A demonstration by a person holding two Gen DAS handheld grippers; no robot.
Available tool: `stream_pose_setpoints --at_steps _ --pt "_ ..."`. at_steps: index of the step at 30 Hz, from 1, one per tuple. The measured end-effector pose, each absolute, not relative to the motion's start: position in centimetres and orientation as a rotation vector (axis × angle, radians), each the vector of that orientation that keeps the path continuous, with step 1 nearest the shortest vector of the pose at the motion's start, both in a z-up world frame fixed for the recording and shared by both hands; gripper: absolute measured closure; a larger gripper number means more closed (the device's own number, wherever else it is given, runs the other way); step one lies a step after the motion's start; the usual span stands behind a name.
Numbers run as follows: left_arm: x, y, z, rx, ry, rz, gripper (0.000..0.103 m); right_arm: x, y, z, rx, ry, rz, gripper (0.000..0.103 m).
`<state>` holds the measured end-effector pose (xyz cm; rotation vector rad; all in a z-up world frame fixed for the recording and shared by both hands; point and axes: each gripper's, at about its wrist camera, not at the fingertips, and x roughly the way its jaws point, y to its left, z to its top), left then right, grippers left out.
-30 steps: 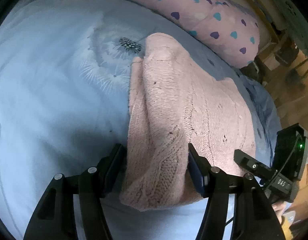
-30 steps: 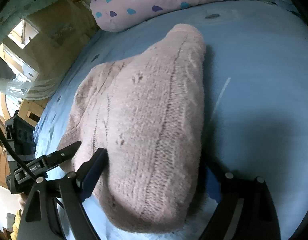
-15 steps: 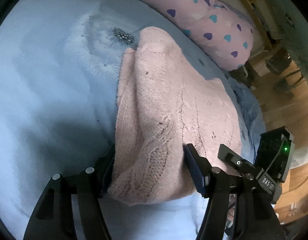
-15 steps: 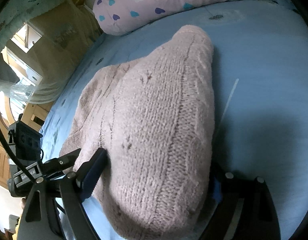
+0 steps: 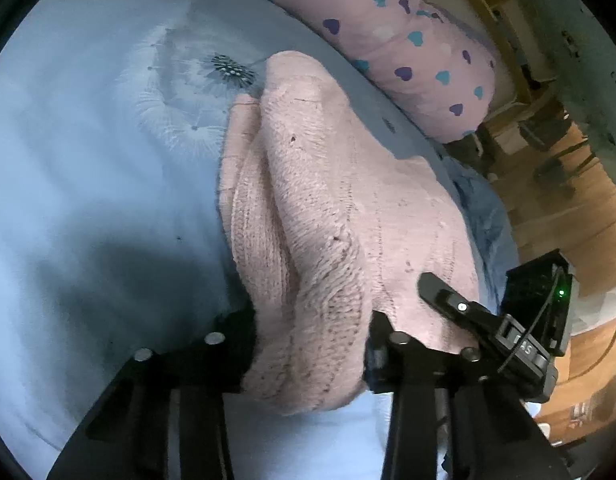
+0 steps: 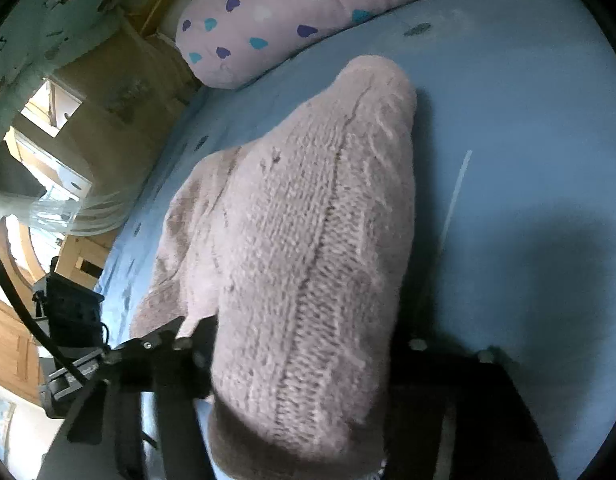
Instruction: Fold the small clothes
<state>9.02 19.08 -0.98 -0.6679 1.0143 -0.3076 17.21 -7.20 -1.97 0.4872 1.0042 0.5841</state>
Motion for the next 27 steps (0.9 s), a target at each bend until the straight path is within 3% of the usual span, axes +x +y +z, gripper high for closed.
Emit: stream_pose_setpoints --at_steps 5,16,23,25,27 --pt "8.6 18.7 0.0 -0.718 1.004 -0.359 0.078 16.8 -8.2 0.3 0.524 1.003 0.596 0.058" --pt "3.0 10.1 2.8 -0.755 1.081 -0.513 0.078 9.1 -15.6 6.6 0.448 1.003 0.521 0.058" --pt "-4.0 3.5 2.1 -0.606 1.153 -0.521 0.078 0.7 -22.1 4.5 0.41 1.093 0.43 0.057" --pt "-5.2 2.2 1.6 -0.539 1.171 -0.49 0.076 -0.8 -22.9 2.8 0.381 1.12 0.395 0.054" --pt "-5.9 1.6 1.6 -0.47 1.163 -0.442 0.073 -1.7 -23.4 0.9 0.358 1.149 0.369 0.045"
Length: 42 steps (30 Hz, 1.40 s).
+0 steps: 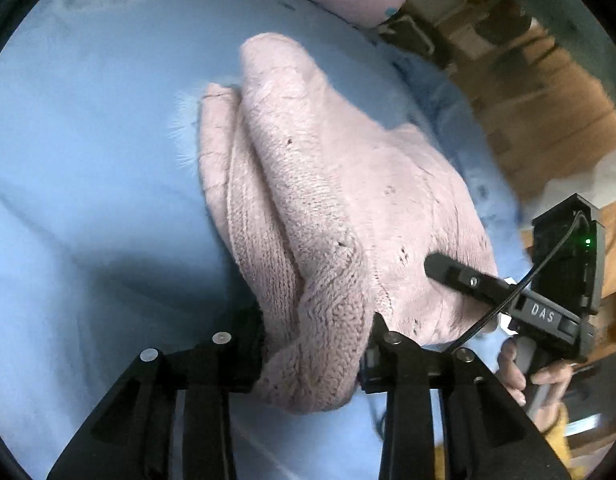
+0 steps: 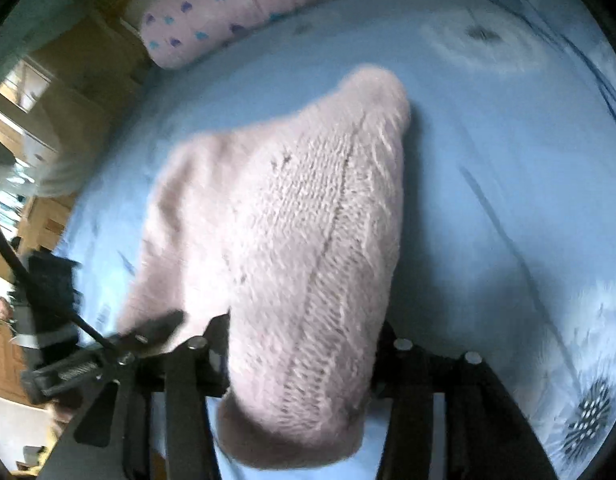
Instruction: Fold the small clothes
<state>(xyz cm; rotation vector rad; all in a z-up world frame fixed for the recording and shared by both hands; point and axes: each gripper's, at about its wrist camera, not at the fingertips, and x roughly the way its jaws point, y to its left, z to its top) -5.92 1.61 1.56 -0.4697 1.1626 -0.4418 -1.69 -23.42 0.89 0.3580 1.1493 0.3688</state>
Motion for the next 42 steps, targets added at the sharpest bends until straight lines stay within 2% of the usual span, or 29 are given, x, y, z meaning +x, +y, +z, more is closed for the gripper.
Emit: stream_pose_setpoints --at_steps 2,4,7,13,20,23,27,31,34,42 --pt "-6.1 1.6 2.2 -0.456 1.159 -0.419 0.072 -2.2 -23.9 0.0 0.358 1.137 0.344 0.037" --pt "-6.0 1.9 3.0 -0.455 1.165 -0.401 0.072 -2.5 -24.3 0.1 0.362 1.128 0.336 0.034" --pt "-5.7 2.5 4.7 -0.43 1.15 -0.362 0.072 -3.2 -24.7 1.3 0.338 1.129 0.31 0.034" --pt "-3.8 3.1 7.2 -0.34 1.049 -0.299 0.072 -4.2 -26.0 5.6 0.276 0.982 0.258 0.034" --pt "2.5 2.4 4.7 -0.393 1.074 -0.237 0.072 1.0 -27.8 4.9 0.403 0.964 0.207 0.034" --pt "3.3 2.2 3.6 -0.42 1.09 -0.226 0.072 3.4 -26.9 3.5 0.418 0.977 0.2 0.036" --pt "2.8 2.5 2.7 -0.406 1.063 -0.188 0.095 5.4 -25.4 1.5 0.413 0.982 0.256 0.051" --pt "1.6 3.7 2.1 -0.352 1.051 -0.138 0.095 4.5 -23.2 2.0 0.295 0.903 0.323 0.052" --pt "1.4 3.8 2.0 -0.337 1.048 -0.142 0.094 4.9 -22.0 1.6 0.195 0.919 0.283 0.052" --pt "-1.4 2.5 5.1 -0.251 1.057 -0.186 0.094 2.9 -23.9 3.8 0.276 0.93 0.251 0.05"
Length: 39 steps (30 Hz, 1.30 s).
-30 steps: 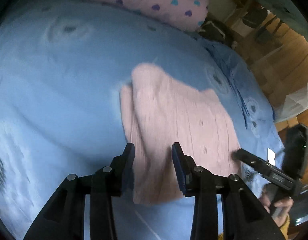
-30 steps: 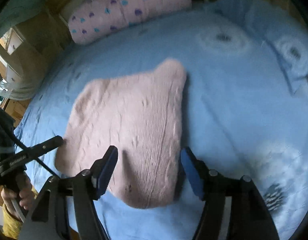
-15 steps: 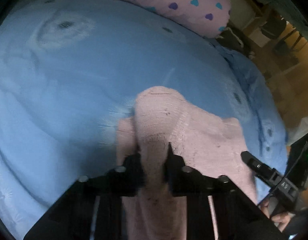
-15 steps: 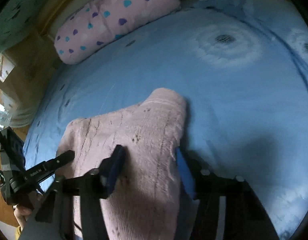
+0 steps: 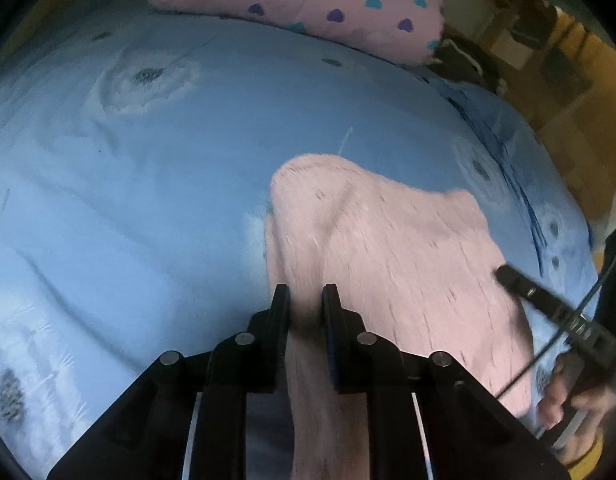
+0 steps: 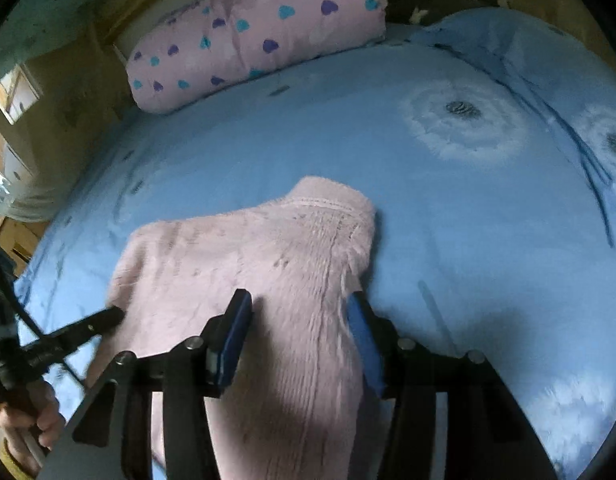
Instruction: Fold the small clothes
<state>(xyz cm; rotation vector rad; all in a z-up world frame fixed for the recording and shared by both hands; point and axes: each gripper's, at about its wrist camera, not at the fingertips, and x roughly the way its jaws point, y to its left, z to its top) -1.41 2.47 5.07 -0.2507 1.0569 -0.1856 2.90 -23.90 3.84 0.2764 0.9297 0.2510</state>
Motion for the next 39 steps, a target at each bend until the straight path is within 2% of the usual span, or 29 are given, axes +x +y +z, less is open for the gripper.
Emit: stream_pose_setpoints --at_steps 2,5,11,16,22,24,26,31,39 --pt "-3.1 2.0 5.9 -0.199 1.061 -0.187 0.094 1.0 -23.9 5.1 0.252 0.914 0.258 0.05" --pt "-5.0 1.4 6.5 -0.156 1.067 -0.171 0.093 -1.7 -23.7 6.2 0.201 0.907 0.257 0.039" --pt "-8.3 0.4 6.9 -0.142 1.076 -0.151 0.078 -6.6 -23.0 6.8 0.124 0.907 0.262 0.025" --pt "-10.6 -1.1 6.0 -0.059 1.087 -0.111 0.068 -9.6 -22.8 5.8 0.08 0.933 0.238 0.023" --pt "-12.4 -2.7 4.3 0.007 1.103 -0.076 0.056 -12.1 -22.2 3.3 0.015 0.955 0.179 0.016" --pt "-12.8 -3.3 3.3 0.033 1.125 -0.067 0.051 -12.5 -22.0 2.7 -0.005 0.954 0.156 0.011" --pt "-13.2 -3.9 2.4 0.063 1.141 -0.061 0.048 -12.8 -21.8 2.0 -0.021 0.957 0.133 0.01" --pt "-14.0 -4.8 2.1 0.13 1.097 -0.03 0.047 -12.8 -22.4 0.1 0.008 0.997 0.085 0.009" --pt "-13.9 -4.2 1.8 0.085 1.096 -0.019 0.041 -13.1 -22.2 -0.8 0.017 0.986 0.052 0.004"
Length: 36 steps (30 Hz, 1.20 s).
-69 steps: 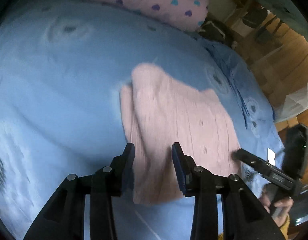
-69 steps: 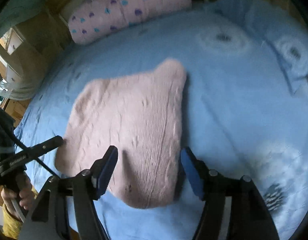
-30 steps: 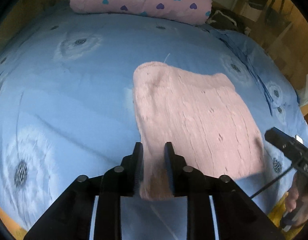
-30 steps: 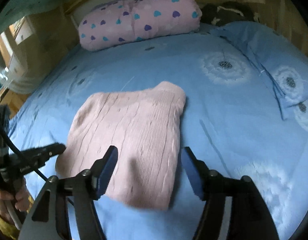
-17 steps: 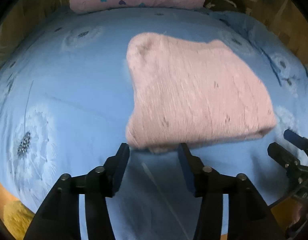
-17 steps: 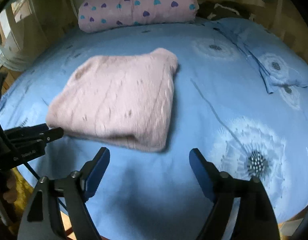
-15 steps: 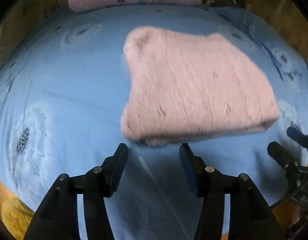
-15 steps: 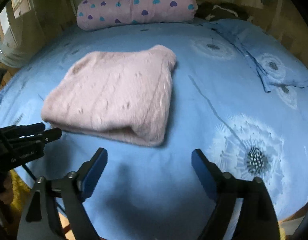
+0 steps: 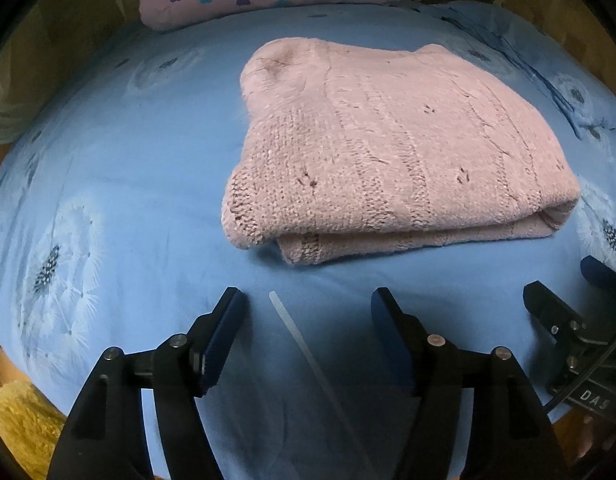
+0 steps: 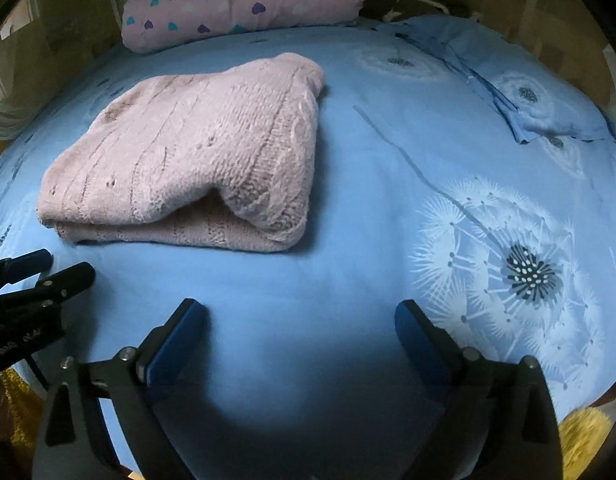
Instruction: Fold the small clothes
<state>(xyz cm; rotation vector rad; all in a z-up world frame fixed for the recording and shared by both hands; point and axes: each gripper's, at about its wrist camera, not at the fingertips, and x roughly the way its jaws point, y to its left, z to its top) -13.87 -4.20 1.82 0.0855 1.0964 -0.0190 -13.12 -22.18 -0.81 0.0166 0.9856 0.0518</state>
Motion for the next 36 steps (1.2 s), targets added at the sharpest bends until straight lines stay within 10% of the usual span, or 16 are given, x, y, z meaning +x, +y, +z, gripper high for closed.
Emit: stream_pose_setpoints --at_steps 36 --pt "-14.28 -3.82 1.58 0.071 1.076 -0.007 0.035 -13.12 -21.94 -0.97 0.02 0.982 0.051 0.0"
